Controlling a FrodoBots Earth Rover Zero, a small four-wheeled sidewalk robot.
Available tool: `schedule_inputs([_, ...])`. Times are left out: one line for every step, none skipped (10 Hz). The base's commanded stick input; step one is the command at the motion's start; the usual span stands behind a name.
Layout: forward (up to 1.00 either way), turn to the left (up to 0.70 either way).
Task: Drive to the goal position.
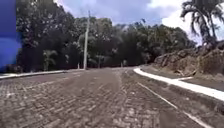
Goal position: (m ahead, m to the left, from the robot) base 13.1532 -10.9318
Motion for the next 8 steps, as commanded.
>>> schedule_inputs([1.0,0.0])
schedule_inputs([1.0,0.0])
schedule_inputs([1.0,0.0])
schedule_inputs([1.0,0.0])
schedule_inputs([1.0,0.0])
schedule_inputs([1.0,0.0])
schedule_inputs([1.0,0.03])
schedule_inputs([1.0,0.26])
